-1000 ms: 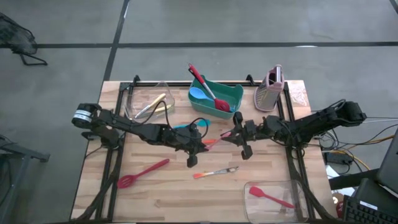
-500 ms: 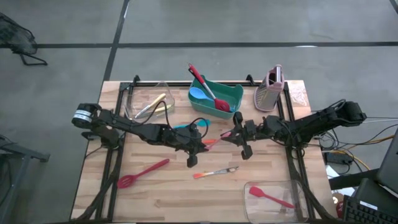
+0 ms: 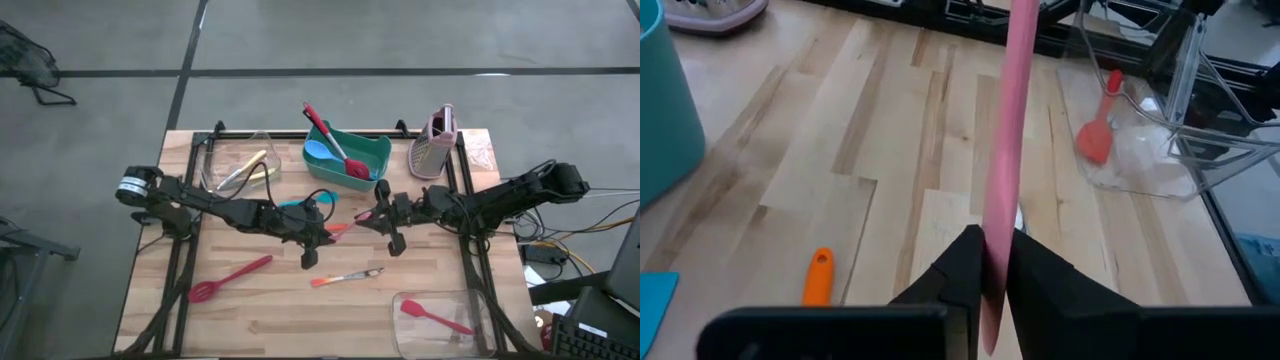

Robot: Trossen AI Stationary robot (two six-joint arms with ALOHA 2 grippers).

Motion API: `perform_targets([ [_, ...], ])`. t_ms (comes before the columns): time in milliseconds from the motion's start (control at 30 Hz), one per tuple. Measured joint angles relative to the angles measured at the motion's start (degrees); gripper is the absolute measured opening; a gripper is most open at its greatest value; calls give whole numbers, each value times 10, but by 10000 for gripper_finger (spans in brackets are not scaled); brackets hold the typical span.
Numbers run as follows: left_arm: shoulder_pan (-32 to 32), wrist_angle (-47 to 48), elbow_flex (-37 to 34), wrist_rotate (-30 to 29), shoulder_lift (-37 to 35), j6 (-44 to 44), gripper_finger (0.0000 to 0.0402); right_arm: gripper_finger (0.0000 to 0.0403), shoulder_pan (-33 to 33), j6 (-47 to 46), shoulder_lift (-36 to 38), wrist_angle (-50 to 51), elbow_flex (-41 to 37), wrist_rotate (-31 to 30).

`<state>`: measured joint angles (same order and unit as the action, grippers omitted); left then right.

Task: Pick & Place Kitchen Items
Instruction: Put the pink spatula into the bottom transparent bin

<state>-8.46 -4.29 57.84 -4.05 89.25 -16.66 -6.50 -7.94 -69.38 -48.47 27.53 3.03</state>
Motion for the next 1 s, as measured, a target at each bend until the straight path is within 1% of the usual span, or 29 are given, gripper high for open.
perform_targets([
  [167,0,-3,0,-4,0,-1,71,29,0,-8,-1,6,0,0],
  [400,1,-2,1,-18,0,-1,148,29,0,-12,4,27,0,2],
  [533,1,-2,1,-21,-4,9,181,29,0,-28,37,73,0,7],
  [633,1,-2,1,-21,-10,24,193,29,-4,-48,85,179,21,13],
  [767,1,-1,1,-20,-14,32,197,29,-35,-60,141,400,95,15],
  [833,1,0,1,-20,-14,39,197,29,-57,-74,150,504,144,4],
  [1000,1,2,1,-37,-14,45,197,29,-129,-120,134,689,259,-1],
])
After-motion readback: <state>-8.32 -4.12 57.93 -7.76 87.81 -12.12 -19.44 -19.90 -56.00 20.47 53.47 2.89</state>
